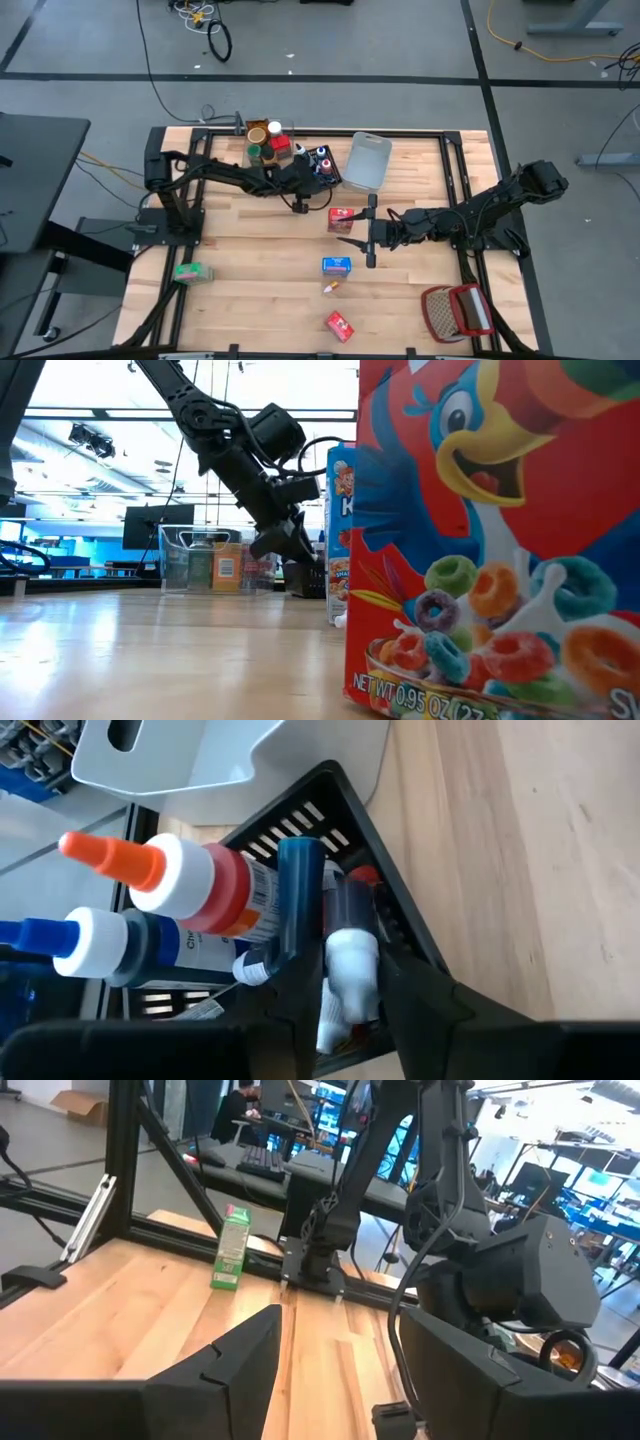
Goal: Pick & Place Kitchen Items
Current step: Put the red food coloring bottle into the black bin, then put the yellow food coloring bottle into the black bin
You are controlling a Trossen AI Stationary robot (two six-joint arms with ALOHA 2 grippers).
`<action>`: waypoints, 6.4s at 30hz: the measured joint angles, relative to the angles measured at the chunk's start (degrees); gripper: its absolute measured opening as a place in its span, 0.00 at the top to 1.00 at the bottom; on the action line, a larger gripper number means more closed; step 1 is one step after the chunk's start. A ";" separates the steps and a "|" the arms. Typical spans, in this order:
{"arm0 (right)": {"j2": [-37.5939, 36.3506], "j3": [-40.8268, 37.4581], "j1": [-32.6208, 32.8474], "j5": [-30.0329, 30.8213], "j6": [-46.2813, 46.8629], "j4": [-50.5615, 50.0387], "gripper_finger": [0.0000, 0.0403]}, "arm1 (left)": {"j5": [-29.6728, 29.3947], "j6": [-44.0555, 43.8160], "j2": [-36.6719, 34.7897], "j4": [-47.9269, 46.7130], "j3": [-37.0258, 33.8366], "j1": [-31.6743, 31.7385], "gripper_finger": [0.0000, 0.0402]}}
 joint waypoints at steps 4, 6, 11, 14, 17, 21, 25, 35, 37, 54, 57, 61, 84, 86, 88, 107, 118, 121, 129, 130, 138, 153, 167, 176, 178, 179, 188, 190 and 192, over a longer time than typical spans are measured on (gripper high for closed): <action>0.00 0.00 0.01 0.00 -0.01 -0.17 0.47 | -0.19 0.09 -0.29 -0.32 0.00 0.00 0.67; 0.00 -0.01 -0.01 0.00 0.00 -0.20 0.47 | -0.35 0.06 -0.43 -0.23 0.00 -0.10 0.64; 0.00 0.01 -0.01 -0.03 1.49 -0.39 0.47 | -5.73 -2.07 -4.49 -2.77 -0.07 -2.19 0.60; 0.00 -0.01 0.01 -0.09 3.82 -0.83 0.47 | -3.39 -6.74 -10.06 -7.13 -0.04 -3.67 0.60; 0.00 0.02 0.06 -0.83 5.74 -1.83 0.47 | 1.38 -9.19 -16.24 -12.39 -0.17 -5.13 0.61; 0.00 0.01 0.14 -6.19 9.19 -4.53 0.47 | 2.43 -11.06 -24.24 -14.18 -3.93 -7.70 0.63; 0.00 -0.01 0.50 -12.56 11.98 -3.76 0.47 | 2.47 -15.69 -30.76 -13.91 -10.38 -10.84 0.65; 4.38 1.23 7.48 -18.25 11.92 10.63 0.47 | 2.37 -24.62 -39.20 -5.15 -25.38 -17.08 0.65; 6.81 3.97 8.64 -18.82 15.93 11.79 0.47 | 1.67 -24.96 -39.47 -5.04 -26.40 -17.50 0.65; 15.34 28.21 13.77 -4.21 30.21 -39.02 0.47 | 0.28 -27.58 -39.39 -5.99 -27.06 -18.72 0.65; 15.35 28.21 14.78 -2.93 32.73 -43.74 0.47 | 0.33 -27.58 -39.38 -5.86 -27.06 -18.78 0.65; 15.45 28.19 15.90 -2.65 35.71 -48.45 0.47 | 0.31 -27.47 -39.38 -5.70 -27.06 -18.75 0.65; 15.86 6.77 17.00 1.45 43.07 -30.68 0.47 | 0.31 -25.59 -39.37 -5.49 -27.06 -18.75 0.65; 17.00 4.44 16.90 1.42 42.61 -26.61 0.47 | 0.24 -25.59 -39.37 -5.48 -27.06 -18.75 0.65; 19.25 3.80 16.88 1.38 40.88 -21.51 0.47 | 0.00 -25.55 -39.37 -5.44 -27.06 -18.75 0.65; 33.24 13.77 16.65 7.68 23.43 -14.35 0.47 | 1.46 -25.94 -39.37 -5.58 -27.02 -18.75 0.65; 33.30 13.83 12.33 7.50 24.28 -15.22 0.47 | 1.62 -25.92 -39.37 -5.61 -27.02 -18.75 0.65; 33.31 13.83 11.43 6.08 27.01 -15.98 0.47 | 1.62 -25.92 -39.37 -5.67 -27.02 -18.75 0.65; 33.27 13.92 12.32 2.79 30.01 -21.37 0.48 | 1.64 -26.05 -39.37 -5.68 -27.02 -18.75 0.65; 33.27 13.94 12.45 2.89 29.99 -21.89 0.49 | 1.66 -26.07 -39.37 -5.68 -27.02 -18.75 0.65; 33.18 13.96 12.03 1.90 34.97 -22.77 0.69 | 1.65 -26.10 -39.37 -5.67 -27.02 -18.74 0.65; 24.37 13.63 13.32 3.53 34.05 -24.53 0.77 | 4.49 -27.34 -39.37 -5.68 -27.02 -18.75 0.65; 1.52 13.74 1.20 16.16 3.09 -25.09 0.82 | 4.85 -25.45 -39.34 -4.35 -27.04 -18.75 0.65; 4.09 13.79 -19.78 4.73 6.66 -28.91 0.81 | 4.85 -23.08 -39.34 -0.43 -27.06 -18.75 0.65; 4.76 13.79 -24.23 1.22 8.76 -32.16 0.81 | 4.85 -23.06 -39.34 -0.41 -27.06 -18.74 0.65; 5.29 13.79 -26.06 -0.93 9.67 -33.57 0.81 | 4.85 -23.06 -39.34 -0.45 -27.06 -18.74 0.65; 13.48 13.79 -34.55 -14.09 14.08 -35.17 0.81 | 4.85 -23.12 -39.34 -0.63 -27.06 -18.74 0.65; 15.64 13.79 -35.12 -14.71 14.46 -34.92 0.81 | 4.85 -23.15 -39.34 -0.72 -27.06 -18.73 0.65; 16.99 14.03 -35.51 -15.54 14.74 -33.91 0.81 | 4.85 -23.17 -39.34 -0.89 -27.06 -18.73 0.65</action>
